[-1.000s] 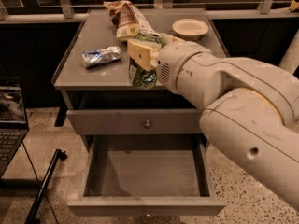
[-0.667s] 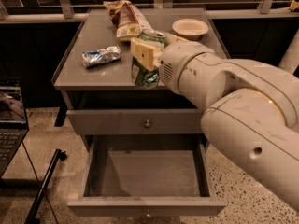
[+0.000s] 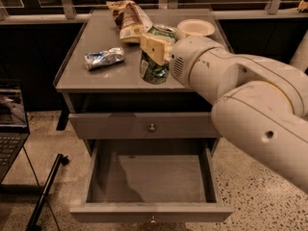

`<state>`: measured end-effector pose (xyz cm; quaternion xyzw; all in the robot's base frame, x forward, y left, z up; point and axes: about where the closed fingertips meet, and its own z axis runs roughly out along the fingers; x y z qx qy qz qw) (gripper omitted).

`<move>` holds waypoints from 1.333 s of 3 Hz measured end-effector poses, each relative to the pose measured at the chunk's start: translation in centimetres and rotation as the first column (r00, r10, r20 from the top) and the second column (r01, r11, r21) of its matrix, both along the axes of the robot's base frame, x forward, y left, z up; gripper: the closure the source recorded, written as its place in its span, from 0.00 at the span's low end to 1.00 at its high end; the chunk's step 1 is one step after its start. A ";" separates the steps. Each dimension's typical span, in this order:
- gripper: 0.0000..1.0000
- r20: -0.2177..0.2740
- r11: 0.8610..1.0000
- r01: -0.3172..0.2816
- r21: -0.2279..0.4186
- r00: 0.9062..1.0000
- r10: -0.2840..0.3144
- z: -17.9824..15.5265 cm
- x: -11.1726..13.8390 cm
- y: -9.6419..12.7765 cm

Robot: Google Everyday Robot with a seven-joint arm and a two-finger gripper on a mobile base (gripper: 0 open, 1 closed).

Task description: Pick green can from middle drawer and place on counter

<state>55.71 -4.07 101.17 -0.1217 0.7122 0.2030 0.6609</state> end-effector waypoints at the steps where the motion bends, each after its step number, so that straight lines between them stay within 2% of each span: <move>1: 1.00 0.021 0.999 -0.027 -0.027 0.999 0.027 0.4 3.6 0.3; 2: 1.00 0.016 0.997 -0.056 -0.056 0.998 0.058 0.1 7.3 1.5; 3: 1.00 -0.010 0.993 -0.075 -0.088 0.997 0.074 -0.9 10.8 2.6; 4: 1.00 -0.036 0.990 -0.066 -0.124 0.997 0.062 -1.8 13.9 2.5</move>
Offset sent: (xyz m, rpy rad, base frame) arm 0.1415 0.0568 -0.0163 -0.0887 -0.0023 0.0791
